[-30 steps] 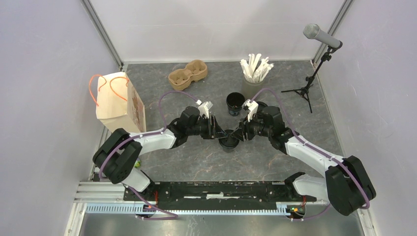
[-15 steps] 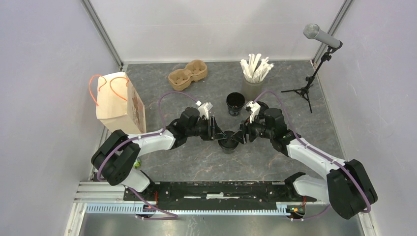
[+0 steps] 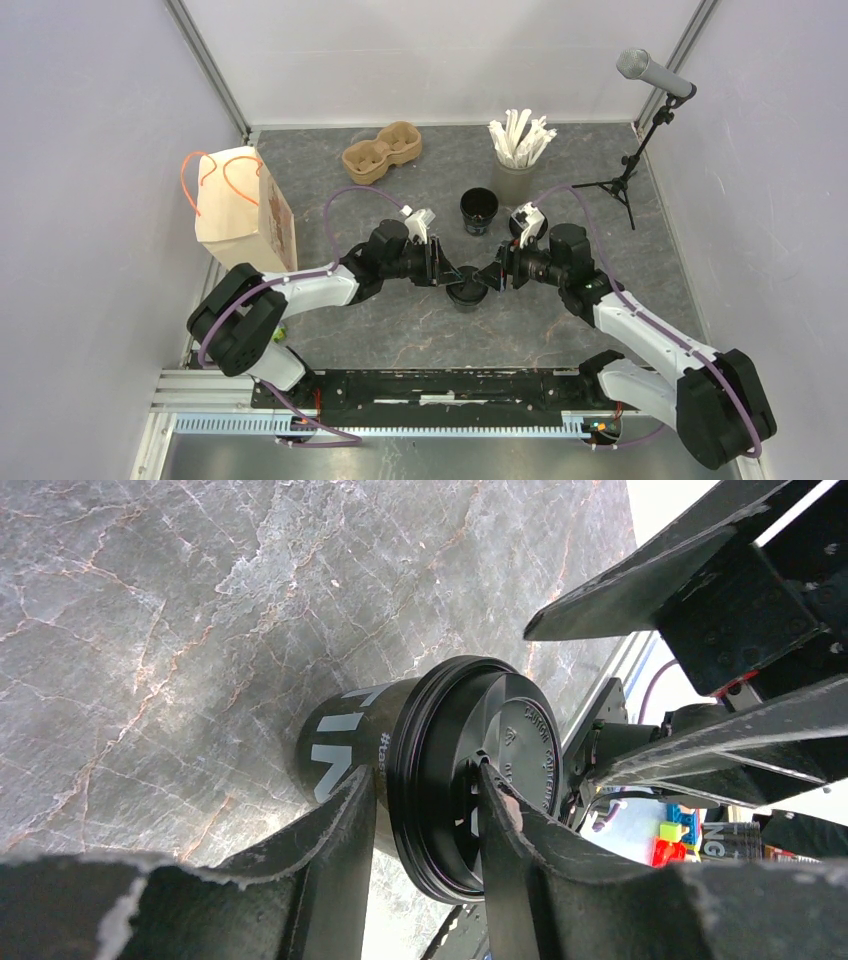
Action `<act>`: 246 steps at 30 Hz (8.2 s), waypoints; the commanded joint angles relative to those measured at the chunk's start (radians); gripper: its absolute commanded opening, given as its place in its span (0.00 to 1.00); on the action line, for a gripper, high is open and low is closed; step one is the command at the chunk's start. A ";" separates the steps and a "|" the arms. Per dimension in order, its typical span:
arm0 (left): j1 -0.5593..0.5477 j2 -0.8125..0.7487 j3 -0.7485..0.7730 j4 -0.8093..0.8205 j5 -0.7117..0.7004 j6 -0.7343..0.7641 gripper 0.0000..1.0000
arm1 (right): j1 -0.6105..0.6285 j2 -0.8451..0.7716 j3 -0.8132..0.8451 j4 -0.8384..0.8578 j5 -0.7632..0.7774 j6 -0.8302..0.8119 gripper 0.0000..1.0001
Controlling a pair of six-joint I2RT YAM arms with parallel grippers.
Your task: Pack the takeout coffee
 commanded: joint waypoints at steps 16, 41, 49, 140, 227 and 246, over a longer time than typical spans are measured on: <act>-0.016 0.120 -0.062 -0.053 -0.065 0.045 0.43 | -0.071 0.068 -0.173 0.276 -0.083 0.184 0.40; -0.019 0.176 0.009 -0.064 0.037 0.165 0.41 | -0.130 -0.079 -0.090 0.011 0.024 -0.013 0.59; -0.019 0.219 0.085 -0.071 0.150 0.234 0.40 | -0.180 0.050 0.034 -0.093 -0.207 -0.141 0.64; -0.135 0.154 -0.200 0.302 -0.143 -0.285 0.30 | -0.180 0.016 -0.369 0.200 -0.117 0.038 0.48; -0.185 0.101 0.083 0.008 -0.148 -0.239 0.40 | 0.023 -0.174 -0.040 -0.313 0.340 -0.133 0.38; -0.211 0.065 0.097 -0.121 -0.244 -0.203 0.41 | 0.022 -0.242 -0.176 -0.264 0.354 -0.147 0.37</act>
